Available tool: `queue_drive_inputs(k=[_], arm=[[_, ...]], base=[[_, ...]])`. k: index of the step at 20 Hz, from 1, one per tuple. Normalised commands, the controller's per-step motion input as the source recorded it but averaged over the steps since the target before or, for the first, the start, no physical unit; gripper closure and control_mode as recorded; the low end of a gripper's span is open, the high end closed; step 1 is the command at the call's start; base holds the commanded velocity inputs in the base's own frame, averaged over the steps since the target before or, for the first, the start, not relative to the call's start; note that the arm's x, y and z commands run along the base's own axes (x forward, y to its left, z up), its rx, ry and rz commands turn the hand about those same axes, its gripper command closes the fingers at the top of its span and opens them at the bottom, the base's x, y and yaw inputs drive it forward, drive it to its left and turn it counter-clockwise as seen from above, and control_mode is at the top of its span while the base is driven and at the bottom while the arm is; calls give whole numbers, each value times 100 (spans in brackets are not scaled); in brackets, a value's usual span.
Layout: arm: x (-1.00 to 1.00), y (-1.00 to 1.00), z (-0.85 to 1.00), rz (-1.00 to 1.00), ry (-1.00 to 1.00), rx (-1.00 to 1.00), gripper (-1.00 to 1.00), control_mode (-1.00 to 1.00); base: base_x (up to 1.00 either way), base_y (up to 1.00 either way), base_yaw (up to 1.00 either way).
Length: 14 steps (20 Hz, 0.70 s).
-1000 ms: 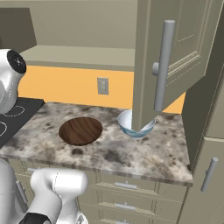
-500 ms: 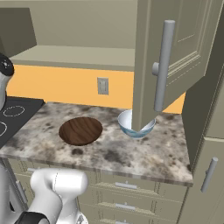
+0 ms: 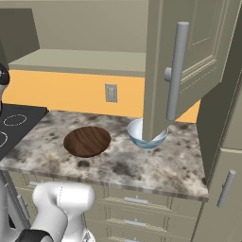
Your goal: Open the cabinet. Pick the bowls from the counter and place them in the cabinet. Then close the cabinet.
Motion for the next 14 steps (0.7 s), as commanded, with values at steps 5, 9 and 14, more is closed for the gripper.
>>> queue_drive_inputs(k=[5, 9, 14], arm=[[-19, -15, 0, 0, -4, 0, -100, -100], [-53, -36, 0, 0, -8, 0, -100, -100], [-47, -31, 2, -1, -1, 0, -100, -100]], base=[[0, 0, 0], [0, 0, 0], [0, 0, 0]])
